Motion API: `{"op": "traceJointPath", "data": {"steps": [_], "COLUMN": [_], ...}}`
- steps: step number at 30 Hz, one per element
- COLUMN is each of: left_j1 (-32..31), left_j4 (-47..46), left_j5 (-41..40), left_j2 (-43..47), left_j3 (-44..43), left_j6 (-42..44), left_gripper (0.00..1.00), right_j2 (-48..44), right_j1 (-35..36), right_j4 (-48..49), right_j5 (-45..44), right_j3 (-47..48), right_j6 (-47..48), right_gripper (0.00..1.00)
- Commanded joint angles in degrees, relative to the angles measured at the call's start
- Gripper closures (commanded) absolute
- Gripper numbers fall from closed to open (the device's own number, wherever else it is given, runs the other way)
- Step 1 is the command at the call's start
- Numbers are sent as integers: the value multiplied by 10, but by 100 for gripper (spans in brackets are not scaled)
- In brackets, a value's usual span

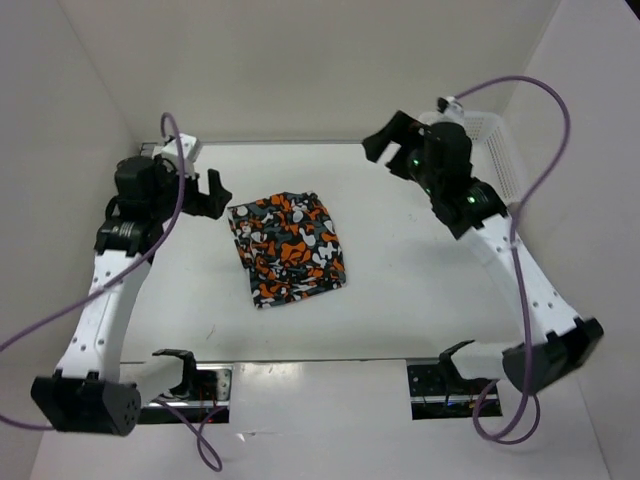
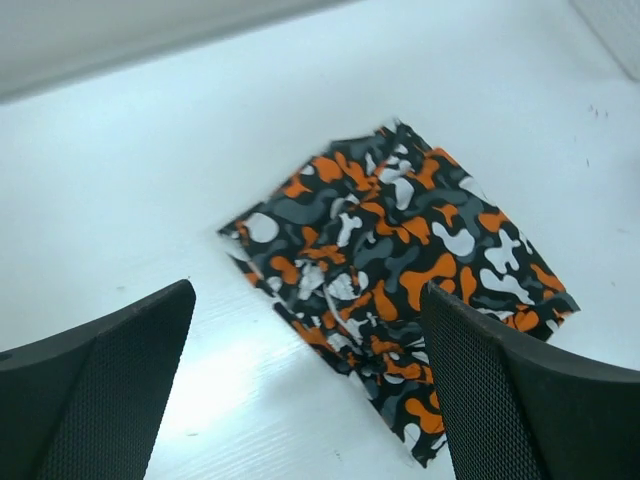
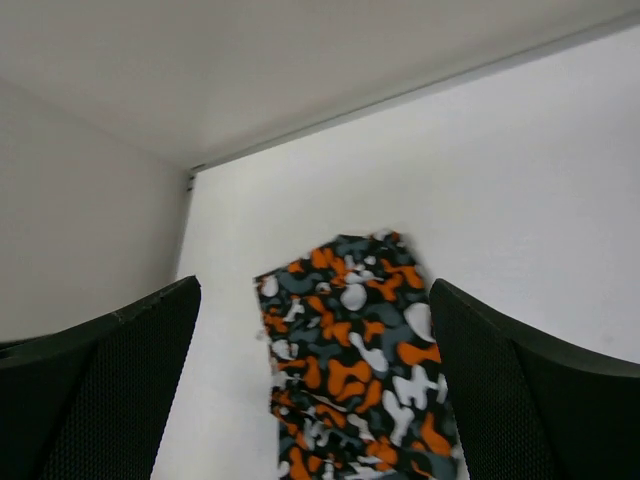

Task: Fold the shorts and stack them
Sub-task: Fold the shorts

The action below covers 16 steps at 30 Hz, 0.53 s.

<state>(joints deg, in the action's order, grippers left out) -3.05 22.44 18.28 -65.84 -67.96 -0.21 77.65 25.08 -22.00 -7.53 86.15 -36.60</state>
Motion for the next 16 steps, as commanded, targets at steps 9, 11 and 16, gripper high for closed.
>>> {"op": "traceJointPath", "data": {"steps": [9,11,16], "left_j1": [38,38,38], "left_j4": [52,52,72], "left_j5": [-51,-51,-53], "left_j2": [191,199,240], "left_j3": [132,155,175], "left_j6": [2,2,2], "left_gripper": [0,0,0], "right_j2": [-264,-302,-319], "right_j1": [-119,-125,-138], "right_j4": [-119,-133,-189], "right_j5": [-82,-92,-97], "right_j3": [-244,-255,-252], "right_j6": [16,16,11], "right_gripper": [0,0,0]}}
